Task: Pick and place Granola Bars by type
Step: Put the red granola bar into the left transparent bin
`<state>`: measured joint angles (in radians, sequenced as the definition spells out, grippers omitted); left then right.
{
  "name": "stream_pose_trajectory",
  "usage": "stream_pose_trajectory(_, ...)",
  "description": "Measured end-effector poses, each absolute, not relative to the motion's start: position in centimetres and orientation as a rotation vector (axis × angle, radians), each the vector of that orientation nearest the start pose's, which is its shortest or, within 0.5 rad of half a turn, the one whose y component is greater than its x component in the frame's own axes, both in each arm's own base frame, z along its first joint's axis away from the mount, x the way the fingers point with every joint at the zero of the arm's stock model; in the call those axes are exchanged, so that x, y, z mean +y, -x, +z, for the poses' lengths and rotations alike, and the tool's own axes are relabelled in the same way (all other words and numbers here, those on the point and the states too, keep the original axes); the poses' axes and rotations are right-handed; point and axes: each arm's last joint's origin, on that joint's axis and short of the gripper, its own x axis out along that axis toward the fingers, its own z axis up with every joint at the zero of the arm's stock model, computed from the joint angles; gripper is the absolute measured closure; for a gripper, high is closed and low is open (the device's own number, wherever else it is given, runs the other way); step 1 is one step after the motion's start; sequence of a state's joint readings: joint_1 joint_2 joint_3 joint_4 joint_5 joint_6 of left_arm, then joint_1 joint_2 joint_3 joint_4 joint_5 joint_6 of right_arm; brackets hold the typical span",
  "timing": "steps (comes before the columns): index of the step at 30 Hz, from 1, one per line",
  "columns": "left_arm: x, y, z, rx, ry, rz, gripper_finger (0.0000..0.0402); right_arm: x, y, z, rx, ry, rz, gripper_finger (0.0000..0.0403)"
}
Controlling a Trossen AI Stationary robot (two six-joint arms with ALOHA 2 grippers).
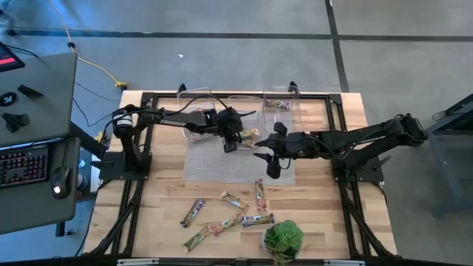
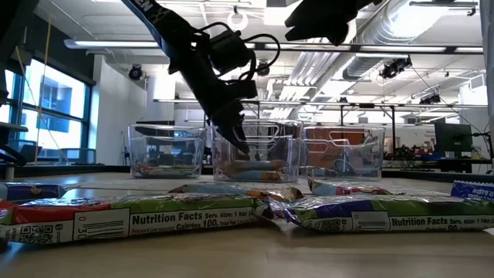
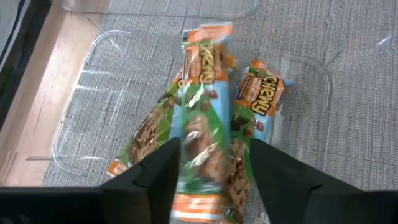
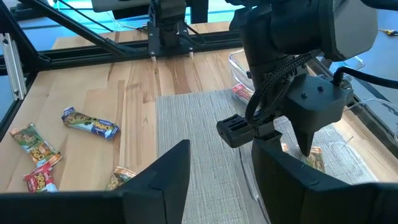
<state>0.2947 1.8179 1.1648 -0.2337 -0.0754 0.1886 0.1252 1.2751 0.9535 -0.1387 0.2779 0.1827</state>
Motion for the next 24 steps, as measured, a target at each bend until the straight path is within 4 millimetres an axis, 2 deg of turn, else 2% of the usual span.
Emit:
stream_pose_trajectory(6,11.2,-36.0,18.5,0.925,-0.083,0.277,0.0165,2.7,-27.9,29.3,0.436,-0.087,-0.19,0.0245)
stream_pose_trajectory(9,11.2,-36.1,19.9,0.97,-0.063,0.252,0.0162,2.7,-27.9,29.3,0.434,-0.087,-0.192,0.0246)
stream_pose_trajectory(13,10.9,-36.5,23.9,1.06,-0.044,0.208,0.0167,2.6,-27.9,29.3,0.436,-0.023,-0.214,0.0245)
stream_pose_trajectory(18,10.7,-35.8,29.5,1.134,0.024,0.181,0.0173,2.6,-27.9,29.4,0.434,0.06,-0.205,0.0247)
stream_pose_trajectory(21,10.1,-34.9,33.6,1.09,0.071,0.188,0.0174,2.6,-28.0,29.6,0.418,0.133,-0.198,0.0246)
stream_pose_trajectory(24,9.1,-33.6,36.8,1.039,0.076,0.193,0.0174,2.7,-28.3,29.4,0.418,0.078,-0.173,0.0245)
